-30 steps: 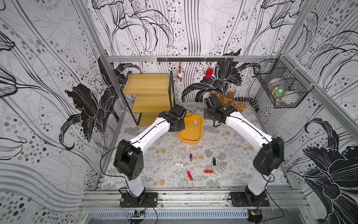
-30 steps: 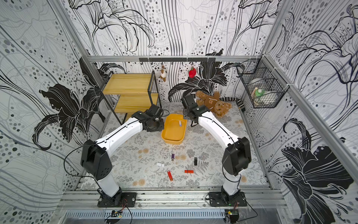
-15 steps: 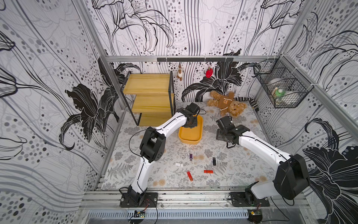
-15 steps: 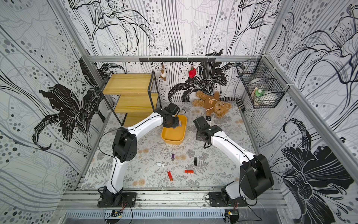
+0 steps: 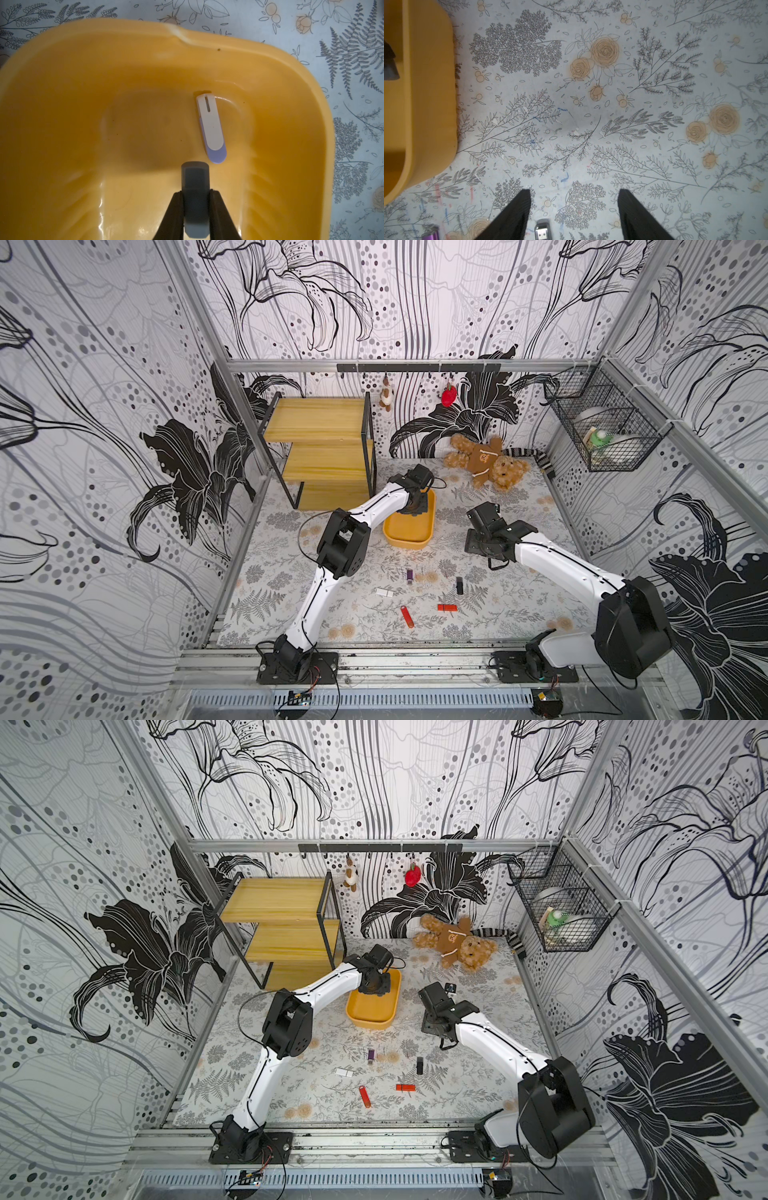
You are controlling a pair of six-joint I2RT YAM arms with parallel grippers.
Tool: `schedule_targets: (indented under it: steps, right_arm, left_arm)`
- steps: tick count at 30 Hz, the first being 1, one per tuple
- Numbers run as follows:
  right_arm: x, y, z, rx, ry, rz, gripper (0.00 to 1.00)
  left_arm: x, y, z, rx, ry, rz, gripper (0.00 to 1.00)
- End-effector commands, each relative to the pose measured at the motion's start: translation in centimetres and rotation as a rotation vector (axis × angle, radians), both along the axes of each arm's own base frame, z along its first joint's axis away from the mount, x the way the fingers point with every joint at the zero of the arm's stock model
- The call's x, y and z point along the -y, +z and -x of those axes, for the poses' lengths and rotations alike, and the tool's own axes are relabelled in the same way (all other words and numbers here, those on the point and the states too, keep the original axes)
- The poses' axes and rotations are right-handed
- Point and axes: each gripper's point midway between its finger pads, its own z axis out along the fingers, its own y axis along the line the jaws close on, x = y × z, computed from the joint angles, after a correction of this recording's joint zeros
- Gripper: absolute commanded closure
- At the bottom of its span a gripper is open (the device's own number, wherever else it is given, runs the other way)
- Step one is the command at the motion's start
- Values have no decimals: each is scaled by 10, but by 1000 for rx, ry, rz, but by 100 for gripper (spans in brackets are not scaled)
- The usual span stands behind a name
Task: Put the usb flash drive into the storage box
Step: Place the USB flash in the storage box.
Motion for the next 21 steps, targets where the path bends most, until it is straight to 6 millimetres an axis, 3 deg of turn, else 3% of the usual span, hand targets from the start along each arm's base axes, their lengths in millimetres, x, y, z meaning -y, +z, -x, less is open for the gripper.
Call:
schedule_targets:
  steps: [1,13,16,21]
  right_arm:
    - [-6,-3,4,2,0,-30,28]
    - [-37,-29,17,-53,58,-33,28]
    - [-41,-34,24,-67,66,-37,28]
    - [-44,-42,37,-91,71,-46,28]
  left_arm:
    - [-4,5,-16,37,11,13,100]
    - [-8,-17,-17,11,21,-15,97]
    - [-8,-20,-17,6,21,-14,92]
    - [-7,-14,-18,17,23,-1,72]
